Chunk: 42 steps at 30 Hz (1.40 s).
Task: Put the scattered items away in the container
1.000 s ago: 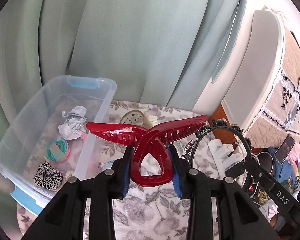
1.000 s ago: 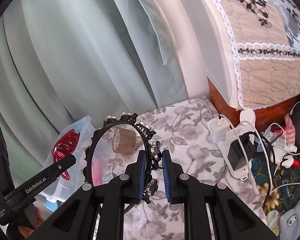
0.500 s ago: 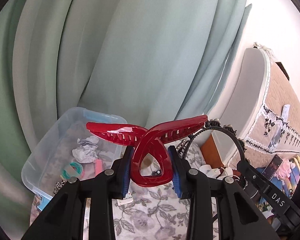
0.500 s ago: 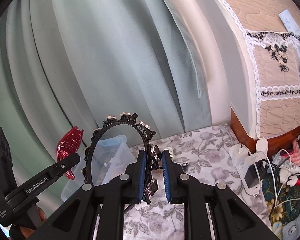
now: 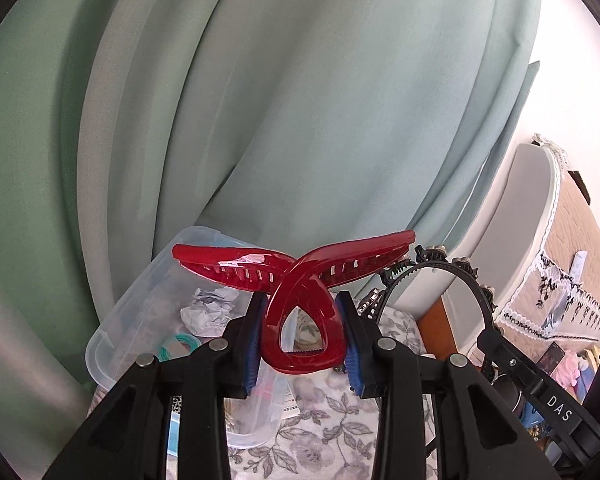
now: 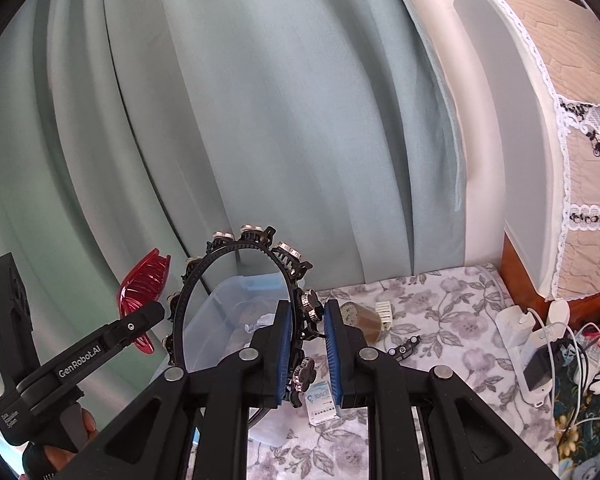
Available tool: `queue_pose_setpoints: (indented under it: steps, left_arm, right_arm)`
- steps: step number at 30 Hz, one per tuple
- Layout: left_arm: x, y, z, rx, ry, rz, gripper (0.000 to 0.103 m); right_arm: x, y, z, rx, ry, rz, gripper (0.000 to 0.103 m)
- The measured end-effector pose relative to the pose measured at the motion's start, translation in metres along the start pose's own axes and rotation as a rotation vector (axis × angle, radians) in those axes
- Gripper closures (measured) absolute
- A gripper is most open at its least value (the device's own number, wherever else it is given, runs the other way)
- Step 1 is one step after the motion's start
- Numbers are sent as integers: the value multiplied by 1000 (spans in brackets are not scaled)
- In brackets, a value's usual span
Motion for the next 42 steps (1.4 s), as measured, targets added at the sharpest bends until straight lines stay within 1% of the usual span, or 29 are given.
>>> queue_pose_setpoints:
  steps: [10, 19, 30, 40, 41, 42]
  left_arm:
    - [-49, -8, -2, 15, -42, -79, 67]
    - [-86, -7, 4, 4, -81, -133, 67]
    - [-120, 1, 28, -47, -122, -184, 67]
    - [-134, 7, 59, -96, -148, -203, 67]
    - [-141, 9, 51, -100, -150, -205, 67]
    - [-141, 10, 54, -106, -150, -206, 67]
  right_arm:
    - [-32, 6, 24, -37, -23, -47, 85]
    - [-60, 17, 50, -88, -42, -82, 85]
    - [-79, 37, 91, -175, -56, -105, 85]
    - [-94, 54, 125, -242, -66, -114, 85]
    - [-95, 56, 130, -248, -66, -116, 85]
    - [-95, 59, 134, -257, -67, -118, 85]
Point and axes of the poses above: each gripper's, at about its wrist camera, not at the fingertips, and z roughly the way its jaws point, x to its right, y to its underside, the point moved 7 cm from there along z, roughly the way its jaws point, and after that the axes turned 4 degrees about -z, right-handed, at the moved point
